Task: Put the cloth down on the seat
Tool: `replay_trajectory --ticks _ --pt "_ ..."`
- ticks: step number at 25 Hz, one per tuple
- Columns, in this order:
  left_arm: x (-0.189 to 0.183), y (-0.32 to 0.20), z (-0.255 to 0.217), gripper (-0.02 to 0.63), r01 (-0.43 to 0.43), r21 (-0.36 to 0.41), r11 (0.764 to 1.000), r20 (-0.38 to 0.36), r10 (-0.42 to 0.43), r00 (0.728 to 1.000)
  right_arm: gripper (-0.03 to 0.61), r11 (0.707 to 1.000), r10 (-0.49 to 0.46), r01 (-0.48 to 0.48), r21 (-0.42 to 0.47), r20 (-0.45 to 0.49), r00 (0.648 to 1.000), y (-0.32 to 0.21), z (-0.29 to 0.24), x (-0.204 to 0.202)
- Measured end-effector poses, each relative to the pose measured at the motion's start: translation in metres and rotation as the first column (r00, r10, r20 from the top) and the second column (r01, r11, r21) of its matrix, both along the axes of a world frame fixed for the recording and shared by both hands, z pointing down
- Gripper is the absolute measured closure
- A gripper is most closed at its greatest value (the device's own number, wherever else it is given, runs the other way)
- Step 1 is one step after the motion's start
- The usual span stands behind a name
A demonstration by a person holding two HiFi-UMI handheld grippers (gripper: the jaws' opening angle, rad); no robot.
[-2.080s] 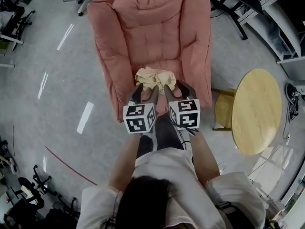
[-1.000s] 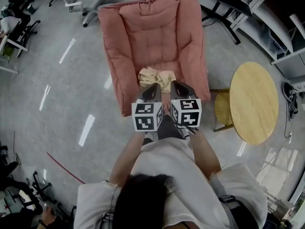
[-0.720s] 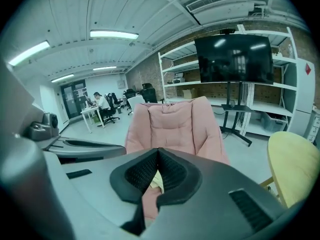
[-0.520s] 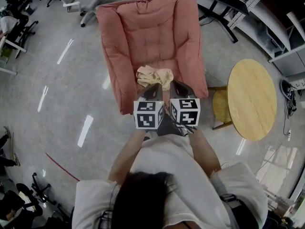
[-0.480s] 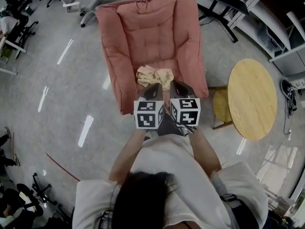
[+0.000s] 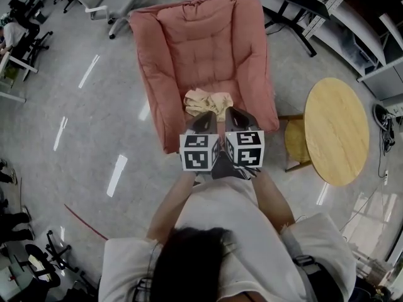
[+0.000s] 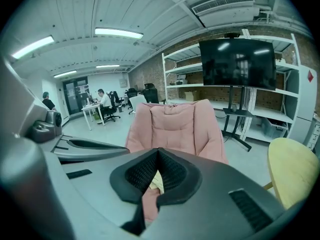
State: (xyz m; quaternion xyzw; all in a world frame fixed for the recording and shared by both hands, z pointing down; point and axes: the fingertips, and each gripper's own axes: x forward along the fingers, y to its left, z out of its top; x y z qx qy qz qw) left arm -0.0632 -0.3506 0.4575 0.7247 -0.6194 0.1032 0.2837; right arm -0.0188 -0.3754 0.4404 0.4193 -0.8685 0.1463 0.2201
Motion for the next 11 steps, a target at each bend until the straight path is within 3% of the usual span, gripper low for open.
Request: replay_trajectory --ticks 11 --pt "-0.0074 -0.0086 0.0040 0.586 -0.011 -0.015 1.000 -0.008 0.011 1.000 0.552 1.000 -0.002 0.002 0.006 -0.016 1.000 -0.0089 0.0014 -0.0089"
